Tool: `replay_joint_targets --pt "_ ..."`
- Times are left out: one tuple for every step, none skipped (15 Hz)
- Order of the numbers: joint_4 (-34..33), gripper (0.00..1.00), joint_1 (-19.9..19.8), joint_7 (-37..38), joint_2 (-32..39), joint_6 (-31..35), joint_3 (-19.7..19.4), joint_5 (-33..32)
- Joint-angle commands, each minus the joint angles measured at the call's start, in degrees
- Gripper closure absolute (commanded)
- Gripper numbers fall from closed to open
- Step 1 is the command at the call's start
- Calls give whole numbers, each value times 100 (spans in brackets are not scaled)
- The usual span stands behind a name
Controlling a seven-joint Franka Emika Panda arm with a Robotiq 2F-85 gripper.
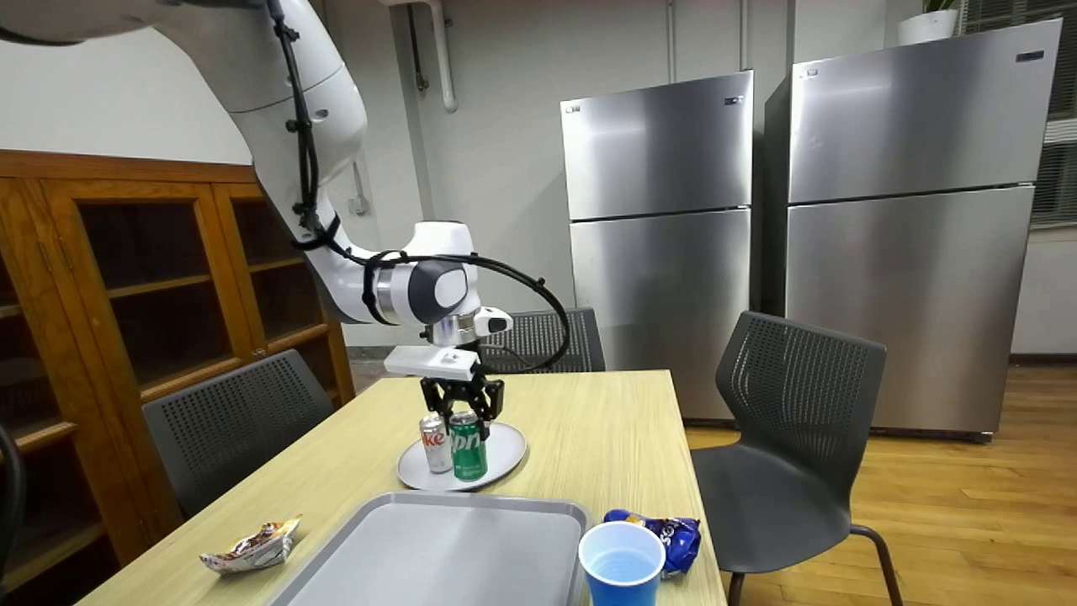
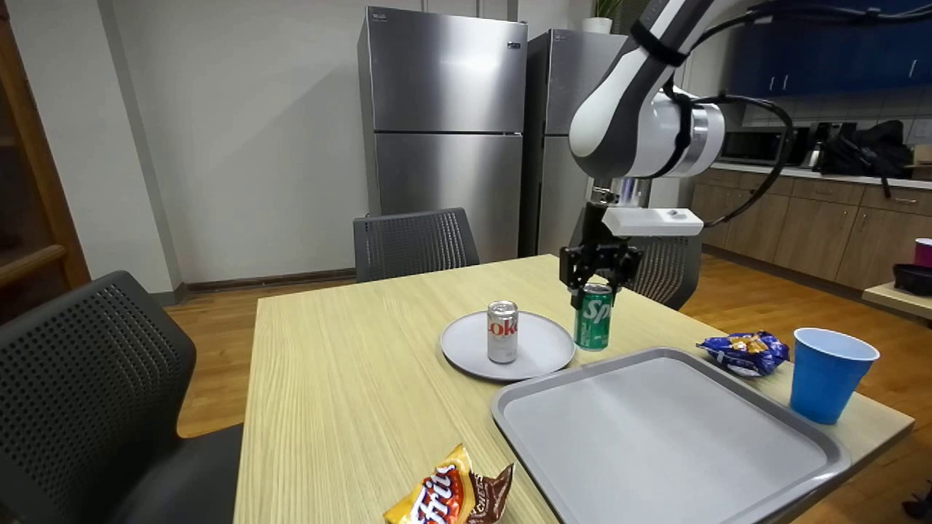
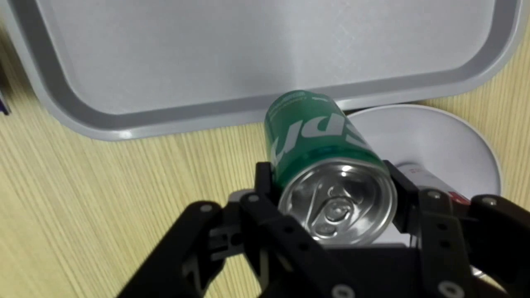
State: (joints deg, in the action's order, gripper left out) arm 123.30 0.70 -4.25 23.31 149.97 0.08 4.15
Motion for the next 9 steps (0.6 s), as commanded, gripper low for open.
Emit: replay_joint_targets --pt "928 61 -15 302 -778 186 -123 -142" --pt "1117 61 -16 328 -899 248 -154 -147" --pt "1266 61 3 396 -1003 277 -211 -197" --pt "1434 61 -9 415 -1112 337 -234 -192" --pt "1573 61 1 483 -1206 388 -280 -231" --pt "1728 61 -7 525 -1321 429 -314 -247" --pt "1866 61 -17 574 -1413 482 -352 -280" --pt "1986 61 18 749 -1479 536 -458 -444" --pt "2078 61 3 831 -1542 540 -512 -540"
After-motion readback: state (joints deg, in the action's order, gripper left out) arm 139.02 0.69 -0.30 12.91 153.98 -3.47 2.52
